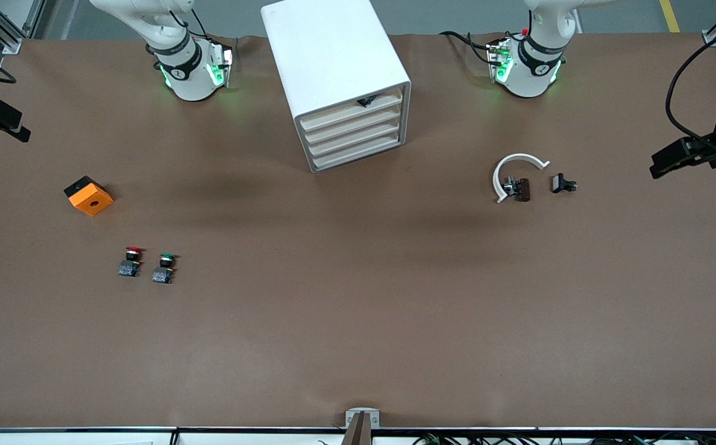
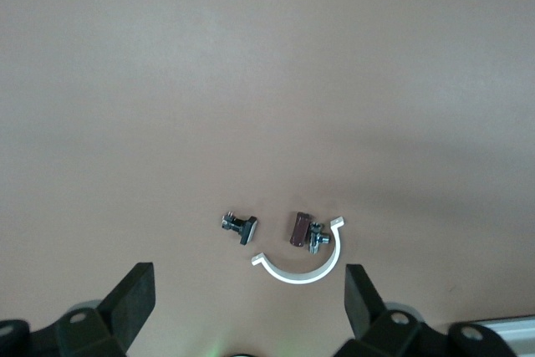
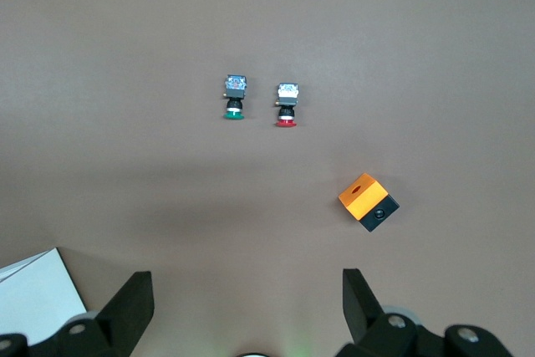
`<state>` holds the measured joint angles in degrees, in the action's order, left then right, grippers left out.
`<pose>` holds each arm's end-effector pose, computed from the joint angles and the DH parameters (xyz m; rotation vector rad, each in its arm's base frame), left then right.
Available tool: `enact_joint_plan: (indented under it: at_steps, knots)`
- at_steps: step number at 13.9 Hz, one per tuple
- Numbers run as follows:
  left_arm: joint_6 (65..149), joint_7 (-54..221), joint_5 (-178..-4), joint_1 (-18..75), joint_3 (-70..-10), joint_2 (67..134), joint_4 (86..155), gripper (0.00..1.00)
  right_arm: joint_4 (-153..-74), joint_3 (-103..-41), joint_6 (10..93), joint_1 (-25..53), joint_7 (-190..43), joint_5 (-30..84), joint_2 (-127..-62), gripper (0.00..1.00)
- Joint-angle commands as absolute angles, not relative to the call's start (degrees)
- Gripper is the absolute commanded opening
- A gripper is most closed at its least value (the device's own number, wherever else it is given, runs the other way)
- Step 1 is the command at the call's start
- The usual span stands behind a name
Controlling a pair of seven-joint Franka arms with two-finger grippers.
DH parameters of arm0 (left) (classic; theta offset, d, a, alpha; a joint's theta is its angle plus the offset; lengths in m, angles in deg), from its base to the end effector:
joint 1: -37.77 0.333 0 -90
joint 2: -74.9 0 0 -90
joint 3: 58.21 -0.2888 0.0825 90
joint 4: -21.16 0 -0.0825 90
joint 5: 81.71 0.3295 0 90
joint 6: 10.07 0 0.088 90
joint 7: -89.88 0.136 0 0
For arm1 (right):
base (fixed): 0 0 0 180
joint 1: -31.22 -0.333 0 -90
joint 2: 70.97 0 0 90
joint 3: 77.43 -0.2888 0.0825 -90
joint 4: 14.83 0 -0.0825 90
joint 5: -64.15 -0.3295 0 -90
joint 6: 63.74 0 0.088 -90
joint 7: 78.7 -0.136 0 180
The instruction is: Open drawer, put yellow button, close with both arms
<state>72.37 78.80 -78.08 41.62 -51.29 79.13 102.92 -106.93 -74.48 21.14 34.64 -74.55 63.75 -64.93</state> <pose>0.5057 -0.0155 0.5796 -3.0709 -0.2250 0.0836 0.4571 -0.0513 0.5960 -3.1267 0.0592 0.0305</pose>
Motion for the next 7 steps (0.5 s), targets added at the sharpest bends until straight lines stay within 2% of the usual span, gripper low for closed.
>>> enact_joint_plan:
  at_steps: [1, 7]
  knots:
    - [72.63, 80.12, -79.16, 36.46, -56.79, 72.45, 110.17, 1.0, -107.91, -74.18, 21.69, 34.56, -74.04, 62.92, -63.68, 1.0]
    - [73.6, 80.04, -79.25, 36.36, -55.58, 69.45, 113.18, 1.0, -107.91, -74.18, 21.69, 34.56, -73.95, 62.92, -63.68, 1.0]
